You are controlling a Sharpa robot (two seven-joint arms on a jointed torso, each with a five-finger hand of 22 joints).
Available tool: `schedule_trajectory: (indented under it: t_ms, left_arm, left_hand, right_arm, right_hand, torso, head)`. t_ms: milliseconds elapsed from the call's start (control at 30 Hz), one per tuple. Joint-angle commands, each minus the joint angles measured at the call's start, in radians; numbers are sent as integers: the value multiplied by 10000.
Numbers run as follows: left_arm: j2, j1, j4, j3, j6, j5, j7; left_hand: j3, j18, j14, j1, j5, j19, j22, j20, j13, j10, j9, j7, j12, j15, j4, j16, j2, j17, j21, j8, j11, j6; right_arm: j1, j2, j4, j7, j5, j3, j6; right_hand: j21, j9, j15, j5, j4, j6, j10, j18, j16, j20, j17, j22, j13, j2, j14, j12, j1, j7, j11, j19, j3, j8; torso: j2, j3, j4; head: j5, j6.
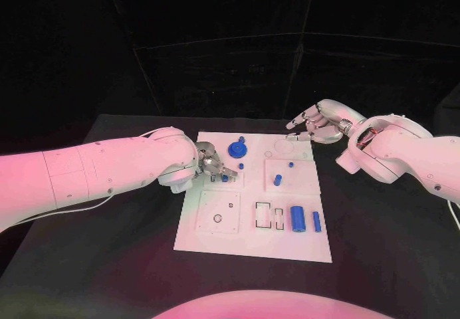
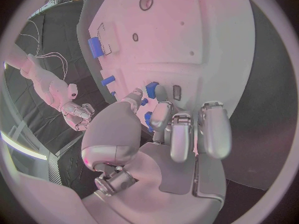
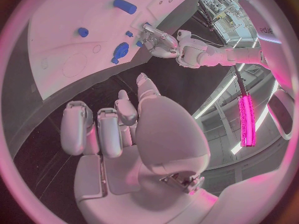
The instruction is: Assemble the parts on the task board
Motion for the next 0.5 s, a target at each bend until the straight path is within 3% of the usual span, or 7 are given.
schedule_trajectory:
  t_ms: [33,167,367,500]
  left_arm:
    - [-95,-17,80,-7,-65,-11,-77]
    - [-254,-4,210,82,-95,-10,-54]
    - [-506,100,357,455,36,22,89]
    - [-656,266,355,806,487,33,233]
  left_hand:
    - [-404,-159,1076,24,-42,222,37,-73,27,52,29,-67,63,-88,211,31,-174,2634,73,57,-64,34]
    - [-803,-160,1076,214,-39,220,39,-96,28,52,52,-81,64,-107,430,31,-212,2634,67,76,-77,21]
    - [-1387,-109,1076,862,-37,122,-235,-83,-182,-99,3,2,-113,-65,675,31,-142,2634,-146,-74,-12,-239]
    - [-1598,-53,1076,1294,-32,15,-547,-17,-439,-281,-184,149,-325,26,712,31,-11,2634,-387,-376,104,-542]
  right_arm:
    - [22,9,-9,54,-22,5,53]
    - [22,13,-37,68,-22,5,49]
    - [22,17,-97,80,-22,5,47]
    - [22,24,-147,89,-22,4,44]
  right_hand:
    - [-35,6,-47,-39,-6,67,-73,137,-66,12,85,-10,-9,9,473,-24,-102,-3,2,-45,-72,50]
    - [-46,5,-47,-40,0,65,-82,141,-73,12,76,-29,-22,6,471,-36,-111,-2,3,-57,-84,50]
    - [-53,5,-46,-39,9,62,-89,143,-82,12,63,-41,-30,1,468,-42,-123,-2,4,-64,-102,48]
    - [-58,4,-46,-38,19,59,-89,144,-86,13,61,-47,-30,-2,467,-39,-135,-2,4,-67,-118,48]
  torso:
    - [2,-5,7]
    - [-3,-3,14]
    - [-11,-2,21]
    - [-5,-7,12]
  head:
    - [-11,-6]
    - [-13,-16]
    - [-5,16]
    - [-10,36]
